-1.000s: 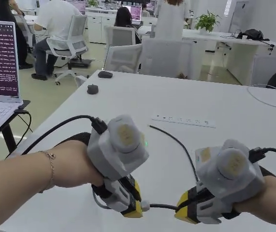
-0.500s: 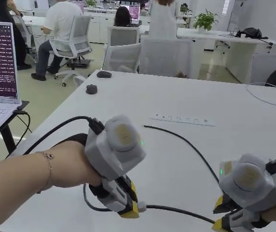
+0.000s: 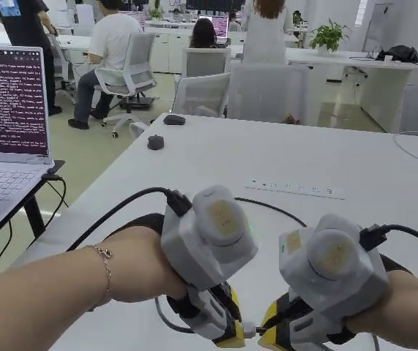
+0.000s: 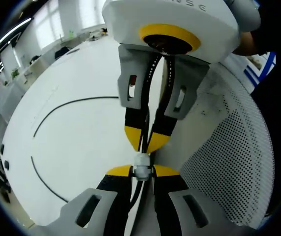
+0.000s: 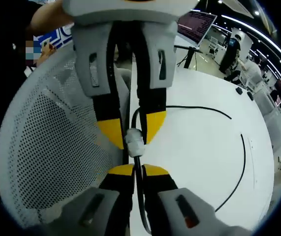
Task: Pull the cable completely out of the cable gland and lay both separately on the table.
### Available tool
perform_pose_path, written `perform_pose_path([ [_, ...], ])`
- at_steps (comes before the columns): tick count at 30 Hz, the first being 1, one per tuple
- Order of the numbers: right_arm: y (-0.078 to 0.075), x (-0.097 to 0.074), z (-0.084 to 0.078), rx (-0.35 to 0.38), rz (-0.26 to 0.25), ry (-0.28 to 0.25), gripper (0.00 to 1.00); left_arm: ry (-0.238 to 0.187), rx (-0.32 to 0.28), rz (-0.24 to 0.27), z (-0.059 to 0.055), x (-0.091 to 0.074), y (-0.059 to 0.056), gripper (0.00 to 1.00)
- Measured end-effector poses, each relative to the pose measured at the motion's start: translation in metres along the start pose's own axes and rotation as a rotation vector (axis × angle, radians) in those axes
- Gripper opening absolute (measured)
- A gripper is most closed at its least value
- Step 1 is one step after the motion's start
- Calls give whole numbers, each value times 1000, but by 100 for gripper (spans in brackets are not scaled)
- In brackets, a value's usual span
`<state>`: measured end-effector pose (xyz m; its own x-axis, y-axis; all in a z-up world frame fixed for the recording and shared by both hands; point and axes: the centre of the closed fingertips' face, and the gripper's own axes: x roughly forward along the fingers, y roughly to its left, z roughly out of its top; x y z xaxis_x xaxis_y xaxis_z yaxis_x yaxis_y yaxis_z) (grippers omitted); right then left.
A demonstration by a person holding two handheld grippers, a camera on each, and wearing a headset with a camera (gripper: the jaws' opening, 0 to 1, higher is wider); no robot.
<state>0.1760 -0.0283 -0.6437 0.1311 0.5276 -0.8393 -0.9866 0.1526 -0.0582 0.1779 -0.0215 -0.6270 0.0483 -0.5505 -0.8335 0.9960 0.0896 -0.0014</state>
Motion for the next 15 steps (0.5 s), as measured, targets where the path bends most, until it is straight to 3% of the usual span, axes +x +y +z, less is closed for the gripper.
perform_pose_path([
  [5, 2, -1, -5, 30, 12, -14, 3, -21, -20, -6, 1, 1, -1, 16],
  [7, 1, -2, -13, 42, 2, 0, 3, 15, 5, 10, -6, 0, 2, 16],
  [12, 0, -6, -33, 94, -10, 9, 3, 27, -8, 9, -11, 3, 2, 16],
  [15, 0, -9, -52, 109, -19, 42, 3, 66, 11, 5, -23, 5, 1, 16],
])
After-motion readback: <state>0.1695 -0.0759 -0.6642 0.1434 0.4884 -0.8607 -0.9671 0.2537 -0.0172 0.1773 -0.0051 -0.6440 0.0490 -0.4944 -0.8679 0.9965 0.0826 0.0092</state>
